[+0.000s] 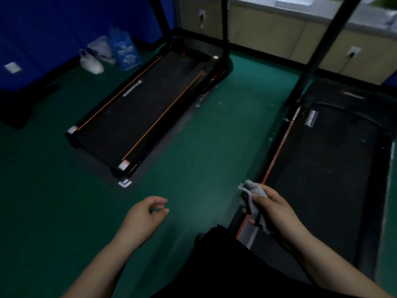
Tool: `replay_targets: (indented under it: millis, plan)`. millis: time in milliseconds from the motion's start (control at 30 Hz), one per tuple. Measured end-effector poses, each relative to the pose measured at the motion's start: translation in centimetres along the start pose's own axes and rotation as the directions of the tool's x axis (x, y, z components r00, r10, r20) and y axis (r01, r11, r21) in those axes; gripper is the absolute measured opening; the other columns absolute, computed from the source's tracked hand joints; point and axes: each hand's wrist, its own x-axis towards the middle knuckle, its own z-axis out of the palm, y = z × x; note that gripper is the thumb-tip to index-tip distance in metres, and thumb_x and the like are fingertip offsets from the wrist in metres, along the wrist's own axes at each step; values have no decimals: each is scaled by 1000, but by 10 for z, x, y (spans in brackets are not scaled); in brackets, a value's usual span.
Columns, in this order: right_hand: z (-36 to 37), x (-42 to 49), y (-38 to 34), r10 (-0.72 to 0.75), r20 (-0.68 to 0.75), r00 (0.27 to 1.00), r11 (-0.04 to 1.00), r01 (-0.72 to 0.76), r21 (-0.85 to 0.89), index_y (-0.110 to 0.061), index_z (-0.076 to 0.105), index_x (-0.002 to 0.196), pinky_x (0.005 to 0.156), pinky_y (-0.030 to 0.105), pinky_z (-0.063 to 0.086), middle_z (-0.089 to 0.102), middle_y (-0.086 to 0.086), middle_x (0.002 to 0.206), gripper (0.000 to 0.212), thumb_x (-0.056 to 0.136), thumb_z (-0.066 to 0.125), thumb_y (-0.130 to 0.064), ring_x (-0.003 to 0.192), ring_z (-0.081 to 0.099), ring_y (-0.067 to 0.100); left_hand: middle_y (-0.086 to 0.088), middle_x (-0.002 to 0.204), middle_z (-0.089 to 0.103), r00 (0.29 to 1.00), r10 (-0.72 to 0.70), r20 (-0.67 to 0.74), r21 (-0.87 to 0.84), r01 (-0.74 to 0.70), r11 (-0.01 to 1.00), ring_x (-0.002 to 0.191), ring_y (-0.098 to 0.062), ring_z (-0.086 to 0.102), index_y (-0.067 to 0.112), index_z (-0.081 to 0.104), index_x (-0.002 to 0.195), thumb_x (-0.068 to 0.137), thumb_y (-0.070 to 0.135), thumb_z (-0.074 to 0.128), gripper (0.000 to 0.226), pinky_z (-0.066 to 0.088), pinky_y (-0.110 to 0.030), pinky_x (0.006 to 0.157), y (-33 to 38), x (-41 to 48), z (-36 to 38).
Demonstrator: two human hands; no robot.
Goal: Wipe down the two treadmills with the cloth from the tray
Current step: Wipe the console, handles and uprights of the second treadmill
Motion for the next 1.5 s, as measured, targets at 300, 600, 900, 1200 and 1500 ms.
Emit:
replay_targets:
  millis: [300,600,900,1200,1500]
  plan:
    - [-25,121,-80,4,-187,982,995,15,97,-29,63,117,65,36,54,72,11,102,28,96,52,-14,84,69,26,10,94,67,979,115,167,21,-120,993,87,-6,64,35,62,90,83,17,70,21,48,-20,79,108,184,8]
    - [-69,256,-224,-104,-225,969,990,122,65,-28,64,114,70,41,56,73,0,89,28,95,54,-11,75,66,17,10,91,68,946,259,196,-42,-256,966,82,-4,65,35,62,88,82,13,70,25,47,-13,71,264,351,13]
    - [-100,389,-301,-87,-314,945,979,138,147,-29,67,110,63,36,52,71,7,92,28,94,55,-10,74,65,21,2,93,69,942,299,151,-46,-295,954,78,-5,64,17,67,97,82,5,70,20,43,-3,66,350,508,4]
    - [-139,541,-418,-97,-470,877,956,213,199,-29,68,110,61,38,50,68,20,103,32,93,54,-7,77,61,29,4,96,67,912,337,232,-76,-329,941,90,-12,64,26,63,96,83,8,69,22,45,-18,74,469,701,4]
    - [-196,656,-520,-56,-593,803,932,256,258,-29,68,107,64,38,55,73,10,100,29,95,52,-8,85,68,31,5,93,66,866,421,270,-41,-426,904,80,-4,59,18,63,100,83,6,68,22,41,-3,64,610,850,35]
